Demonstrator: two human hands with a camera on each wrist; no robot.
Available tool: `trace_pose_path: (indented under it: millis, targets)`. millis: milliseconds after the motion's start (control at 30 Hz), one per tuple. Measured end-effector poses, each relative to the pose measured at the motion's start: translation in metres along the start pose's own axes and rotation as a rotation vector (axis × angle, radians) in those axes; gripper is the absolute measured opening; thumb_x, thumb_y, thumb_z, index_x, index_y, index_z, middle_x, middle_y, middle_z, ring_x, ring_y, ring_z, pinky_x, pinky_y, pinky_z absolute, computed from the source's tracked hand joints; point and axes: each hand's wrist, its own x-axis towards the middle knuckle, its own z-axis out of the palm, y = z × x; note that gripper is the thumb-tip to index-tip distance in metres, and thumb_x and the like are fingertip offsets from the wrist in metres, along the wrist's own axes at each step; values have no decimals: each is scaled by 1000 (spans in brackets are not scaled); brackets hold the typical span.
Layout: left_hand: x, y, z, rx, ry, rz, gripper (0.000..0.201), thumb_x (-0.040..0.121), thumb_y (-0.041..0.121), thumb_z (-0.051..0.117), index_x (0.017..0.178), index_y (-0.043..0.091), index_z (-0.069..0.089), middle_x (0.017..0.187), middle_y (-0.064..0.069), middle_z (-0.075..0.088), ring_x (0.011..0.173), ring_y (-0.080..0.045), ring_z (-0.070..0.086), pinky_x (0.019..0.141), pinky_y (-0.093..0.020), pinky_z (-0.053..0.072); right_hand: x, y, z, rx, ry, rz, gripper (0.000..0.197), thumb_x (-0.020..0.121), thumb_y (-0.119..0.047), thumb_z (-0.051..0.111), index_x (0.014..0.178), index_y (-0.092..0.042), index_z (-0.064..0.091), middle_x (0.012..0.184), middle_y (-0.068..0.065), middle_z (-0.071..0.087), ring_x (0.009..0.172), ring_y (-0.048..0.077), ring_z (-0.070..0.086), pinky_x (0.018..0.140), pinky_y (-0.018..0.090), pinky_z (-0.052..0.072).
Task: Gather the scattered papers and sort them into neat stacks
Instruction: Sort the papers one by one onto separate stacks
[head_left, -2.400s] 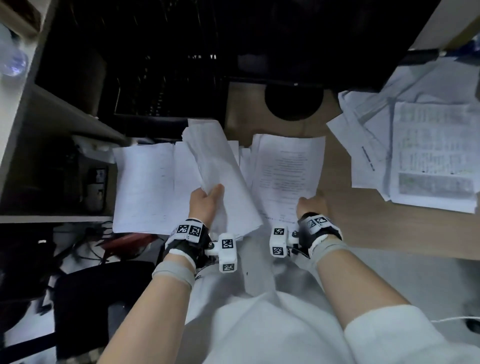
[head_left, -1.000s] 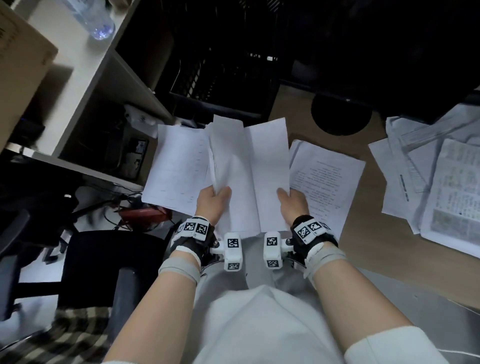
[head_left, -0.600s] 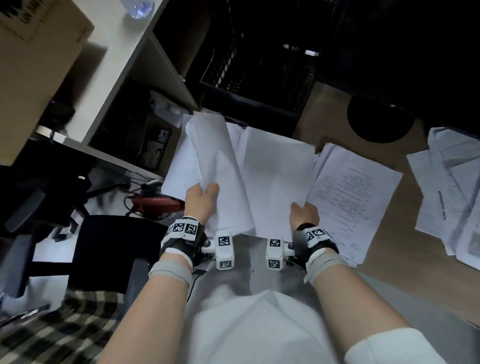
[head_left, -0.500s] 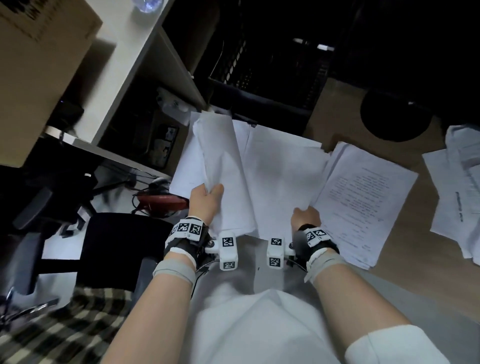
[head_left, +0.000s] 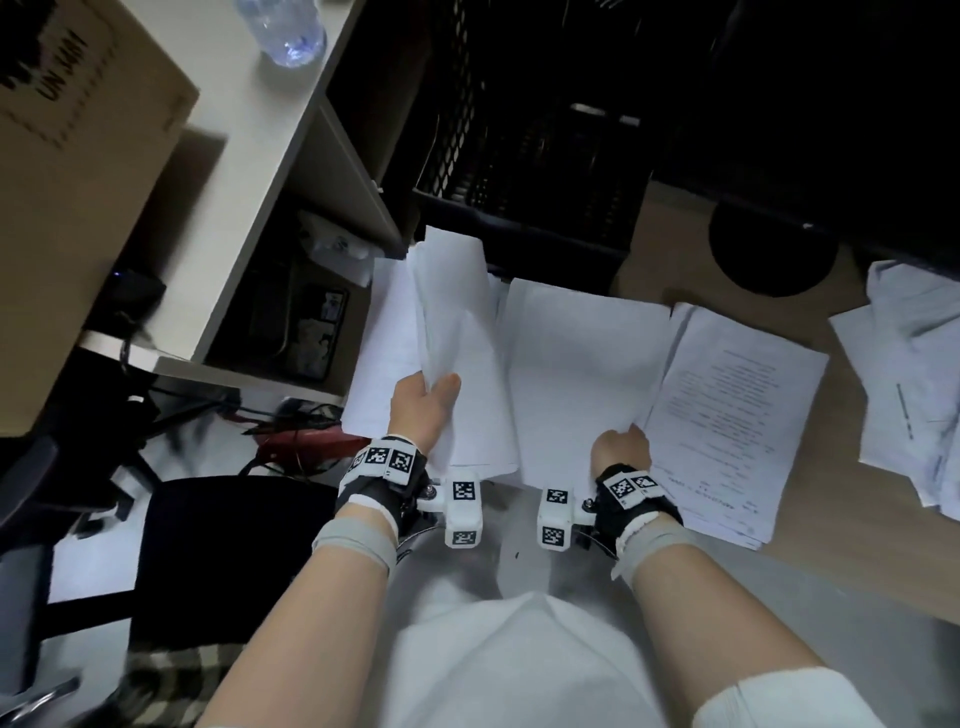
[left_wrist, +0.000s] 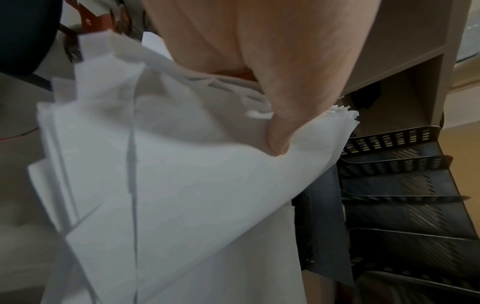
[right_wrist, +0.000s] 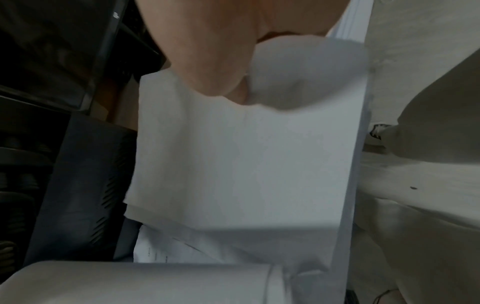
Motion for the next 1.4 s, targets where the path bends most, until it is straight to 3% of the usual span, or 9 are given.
trace_pose_path:
  millis: [200, 333, 433, 533, 667, 800, 1033, 1200, 1400]
  targets:
    - [-5, -17, -4, 18, -24, -35, 43, 77, 48, 63, 98, 11, 70, 93, -7, 75, 93, -29, 70, 90, -48, 57, 12, -1, 16, 85, 60, 56, 57, 99, -9, 42, 152, -4, 22, 145, 19, 45, 122, 38, 53, 95, 40, 47]
    - [-15, -16, 8, -14, -59, -38, 32, 98, 40, 57, 83, 11, 62, 81, -2, 65, 79, -22, 59, 80, -37, 48, 12, -3, 15, -58, 313, -254, 77, 82, -24, 66, 149, -16, 29, 150, 11, 38, 134, 32, 37, 108, 45, 36]
    - [-21, -12, 21, -91, -99, -53, 46, 100, 49, 50, 111, 8, 66, 107, -5, 71, 100, -20, 66, 96, -39, 51, 0, -18, 14, 128, -124, -590, 65, 82, -29, 74, 141, -29, 46, 139, -6, 52, 127, 16, 47, 107, 35, 41]
    - [-29, 0, 31, -127, -147, -77, 45, 106, 47, 42, 118, 10, 66, 112, -8, 72, 104, -23, 68, 95, -37, 53, -26, -33, 8, 113, -595, -629, 69, 81, -38, 78, 143, -31, 48, 136, -17, 52, 123, 2, 50, 101, 23, 41]
    - [-35, 9, 35, -110, -165, -46, 42, 109, 41, 34, 105, 16, 67, 91, 2, 71, 83, -13, 68, 61, -17, 50, -33, -33, 6, 26, -693, -657, 105, 69, -46, 86, 154, -29, 26, 147, -16, 42, 126, -1, 45, 103, 20, 38]
    - [-44, 11, 40, -178, -187, -41, 46, 109, 47, 30, 102, 19, 65, 83, 8, 66, 73, -3, 65, 50, -8, 45, -32, -29, 4, -20, -737, -661, 120, 63, -38, 91, 156, -28, 17, 150, -10, 39, 127, 3, 47, 111, 28, 38]
    - [-46, 4, 40, -244, -191, -2, 40, 108, 43, 39, 87, 25, 68, 76, 10, 72, 65, -3, 70, 54, -13, 50, -38, -31, 3, -14, -754, -678, 97, 77, -18, 77, 155, -28, 20, 146, -12, 41, 114, -3, 50, 86, 10, 42]
    - [-41, -3, 31, -289, -169, 37, 14, 97, 28, 67, 101, 16, 72, 98, -8, 78, 93, -28, 74, 84, -39, 60, -46, -42, 9, 23, -771, -674, 77, 83, -17, 67, 151, -29, 32, 136, -7, 54, 115, 5, 57, 94, 24, 50]
    - [-31, 0, 22, -314, -136, 58, 14, 88, 14, 76, 99, 21, 73, 93, 3, 77, 88, -17, 72, 79, -25, 57, -57, -57, 12, 116, -798, -526, 49, 79, -26, 52, 127, -26, 60, 116, -1, 71, 110, 22, 65, 99, 41, 51]
